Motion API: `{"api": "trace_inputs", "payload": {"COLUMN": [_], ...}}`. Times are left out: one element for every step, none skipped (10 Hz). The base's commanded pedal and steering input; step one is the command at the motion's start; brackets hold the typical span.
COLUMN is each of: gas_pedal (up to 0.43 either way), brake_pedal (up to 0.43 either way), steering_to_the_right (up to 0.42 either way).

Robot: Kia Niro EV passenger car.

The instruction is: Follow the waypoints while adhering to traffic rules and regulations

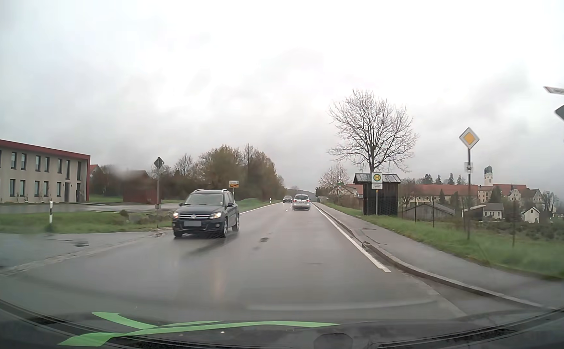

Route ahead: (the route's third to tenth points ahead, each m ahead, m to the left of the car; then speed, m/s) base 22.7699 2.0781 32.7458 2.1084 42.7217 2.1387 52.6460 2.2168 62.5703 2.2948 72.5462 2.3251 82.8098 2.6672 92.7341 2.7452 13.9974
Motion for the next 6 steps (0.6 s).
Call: {"api": "trace_inputs", "payload": {"gas_pedal": [0.118,0.118,0.13,0.138,0.169,0.169], "brake_pedal": [0.0,0.0,0.0,0.0,0.0,0.0], "steering_to_the_right": [-0.003,-0.003,-0.002,-0.003,-0.002,-0.002]}}
